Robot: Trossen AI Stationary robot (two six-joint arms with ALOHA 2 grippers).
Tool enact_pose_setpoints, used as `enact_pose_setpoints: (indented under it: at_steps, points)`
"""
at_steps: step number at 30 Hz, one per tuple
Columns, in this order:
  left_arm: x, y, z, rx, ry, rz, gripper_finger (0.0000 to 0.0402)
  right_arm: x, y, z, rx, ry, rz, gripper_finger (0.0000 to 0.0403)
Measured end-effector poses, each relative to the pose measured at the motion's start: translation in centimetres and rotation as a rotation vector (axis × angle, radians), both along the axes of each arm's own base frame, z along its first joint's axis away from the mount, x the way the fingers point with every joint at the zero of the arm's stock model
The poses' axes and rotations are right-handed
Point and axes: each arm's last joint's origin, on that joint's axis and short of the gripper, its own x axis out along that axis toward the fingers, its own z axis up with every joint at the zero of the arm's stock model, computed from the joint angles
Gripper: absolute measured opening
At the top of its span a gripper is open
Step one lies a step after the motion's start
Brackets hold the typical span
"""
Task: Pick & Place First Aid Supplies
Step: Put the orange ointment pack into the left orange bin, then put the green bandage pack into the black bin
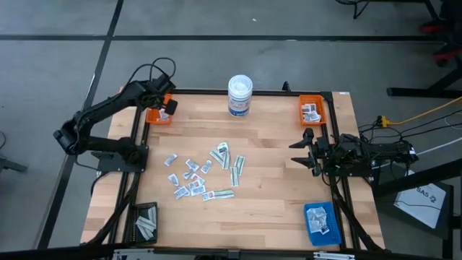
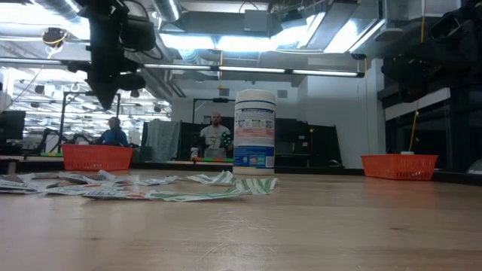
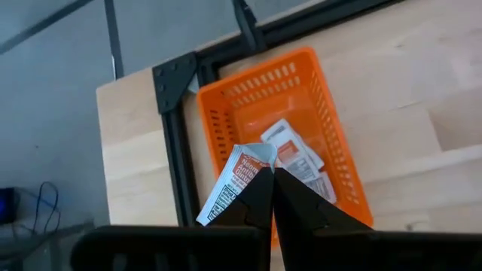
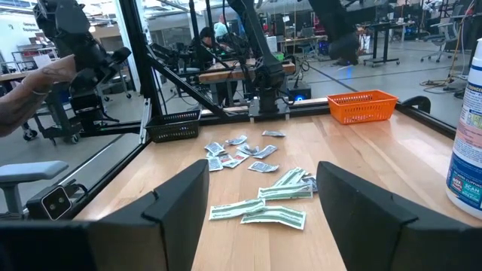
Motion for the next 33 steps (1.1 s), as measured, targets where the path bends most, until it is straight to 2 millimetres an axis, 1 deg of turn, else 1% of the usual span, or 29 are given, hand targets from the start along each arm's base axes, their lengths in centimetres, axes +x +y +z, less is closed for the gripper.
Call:
enact_pose_setpoints:
  at_steps: [4,7,16,19,21,25,29,33]
  points:
    - [0.1,0.1,0.0,0.009,-0.001,-0.017,0.0010,0.0,0.0,0.0,0.000,0.000,0.000,0.0245]
    - [0.1,0.1,0.0,0.008,-0.001,-0.017,0.0026,0.0,0.0,0.0,0.000,0.000,0.000,0.0245]
    - [0.1,0.1,0.0,-0.002,0.009,-0.044,0.0113,0.0,0.0,0.0,0.000,0.000,0.000,0.0245]
    - [0.1,0.1,0.0,0.001,0.003,-0.032,0.0134,0.0,0.0,0.0,0.000,0.000,0.000,0.0245]
    - [0.2,0.1,0.0,0.002,0.005,-0.042,0.0140,0.0,0.0,0.0,0.000,0.000,0.000,0.0245]
    - [0.8,0.1,0.1,0.014,-0.007,-0.118,0.0143,0.0,0.0,0.0,0.000,0.000,0.001,0.0245]
    - [1.8,-0.3,0.3,0.046,-0.043,-0.176,0.0143,0.0,0.0,0.0,0.000,0.000,0.000,0.0245]
    - [3.1,-1.0,0.5,0.077,-0.068,-0.253,0.0139,0.0,0.0,0.0,0.000,0.000,0.000,0.0245]
